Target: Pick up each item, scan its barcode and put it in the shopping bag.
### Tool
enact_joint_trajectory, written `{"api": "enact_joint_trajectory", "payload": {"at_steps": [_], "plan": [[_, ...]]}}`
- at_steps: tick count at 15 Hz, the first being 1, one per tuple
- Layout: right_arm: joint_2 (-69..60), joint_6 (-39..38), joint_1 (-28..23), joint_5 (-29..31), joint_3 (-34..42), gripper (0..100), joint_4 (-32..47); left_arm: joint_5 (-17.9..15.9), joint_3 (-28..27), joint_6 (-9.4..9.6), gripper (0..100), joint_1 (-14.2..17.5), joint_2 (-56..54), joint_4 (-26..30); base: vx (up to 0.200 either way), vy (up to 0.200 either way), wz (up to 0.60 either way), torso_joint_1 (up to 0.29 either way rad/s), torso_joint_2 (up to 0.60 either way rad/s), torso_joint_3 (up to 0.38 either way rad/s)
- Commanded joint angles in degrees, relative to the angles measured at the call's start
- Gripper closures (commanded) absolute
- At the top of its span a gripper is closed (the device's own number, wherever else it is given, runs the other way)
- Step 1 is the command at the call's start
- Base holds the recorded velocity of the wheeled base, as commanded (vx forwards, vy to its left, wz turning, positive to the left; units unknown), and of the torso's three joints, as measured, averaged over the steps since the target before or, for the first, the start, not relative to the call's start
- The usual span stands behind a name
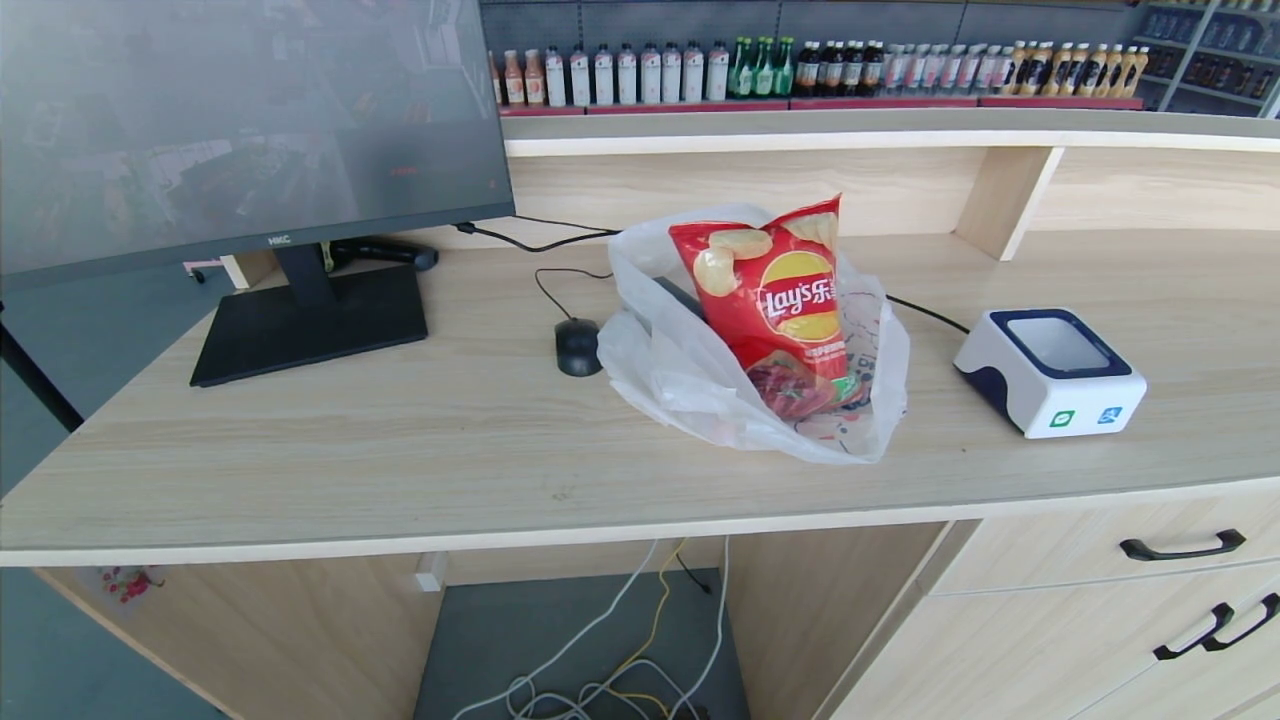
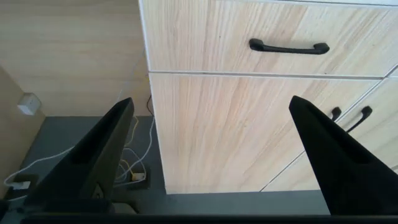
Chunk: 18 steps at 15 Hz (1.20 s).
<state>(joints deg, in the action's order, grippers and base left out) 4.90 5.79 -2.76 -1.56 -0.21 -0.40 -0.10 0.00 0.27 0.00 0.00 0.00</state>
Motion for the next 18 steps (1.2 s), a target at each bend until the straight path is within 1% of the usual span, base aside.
{"api": "enact_joint_trajectory", "payload": {"at_steps": [1,2,3,4,6,9,11,13,14,17,18], "plan": [[-0.42,-0.17,-0.06,0.07,0.21,0,0.14,0.1,0.0,0.0,0,0.0,0.0,0.0,0.0,0.0,0.0,0.0,0.0,0.0],[-0.42,-1.4,-0.06,0.86,0.21,0,0.23,0.01,0.0,0.0,0,0.0,0.0,0.0,0.0,0.0,0.0,0.0,0.0,0.0],[-0.42,-4.47,-0.06,1.56,0.21,0,0.23,0.01,0.0,0.0,0,0.0,0.0,0.0,0.0,0.0,0.0,0.0,0.0,0.0],[-0.42,-5.26,-0.06,1.65,0.21,0,0.23,0.01,0.0,0.0,0,0.0,0.0,0.0,0.0,0.0,0.0,0.0,0.0,0.0],[-0.42,-5.7,-0.06,1.82,0.21,0,0.23,0.01,0.0,0.0,0,0.0,0.0,0.0,0.0,0.0,0.0,0.0,0.0,0.0],[-0.42,-5.44,-0.06,1.74,0.21,0,0.23,0.01,0.0,0.52,0,-0.09,0.0,0.0,0.0,0.0,0.0,0.0,0.0,0.0],[-0.42,-5.53,-0.06,1.74,0.21,0,0.23,0.01,0.0,0.43,0,-0.09,0.0,0.0,0.0,0.0,0.0,0.0,0.0,0.0],[-0.42,-5.53,-0.06,1.74,0.21,0,0.23,0.01,0.0,-0.27,0,0.0,0.0,0.0,0.0,0.0,0.0,0.0,0.0,0.0],[-0.42,-5.53,-0.06,1.74,0.21,0,0.23,0.01,0.0,-0.27,0,0.0,0.0,0.0,0.0,0.0,0.0,0.0,0.0,0.0],[-0.42,-5.53,-0.06,1.74,0.21,0,0.23,0.01,0.0,-0.18,0,0.0,0.0,0.0,-0.2,0.0,0.0,0.009,0.01,-0.001],[-0.42,-5.53,-0.06,1.82,0.21,0,0.23,0.01,0.0,-0.27,0,0.0,0.0,0.0,0.0,0.0,0.0,0.0,0.0,0.0]]}}
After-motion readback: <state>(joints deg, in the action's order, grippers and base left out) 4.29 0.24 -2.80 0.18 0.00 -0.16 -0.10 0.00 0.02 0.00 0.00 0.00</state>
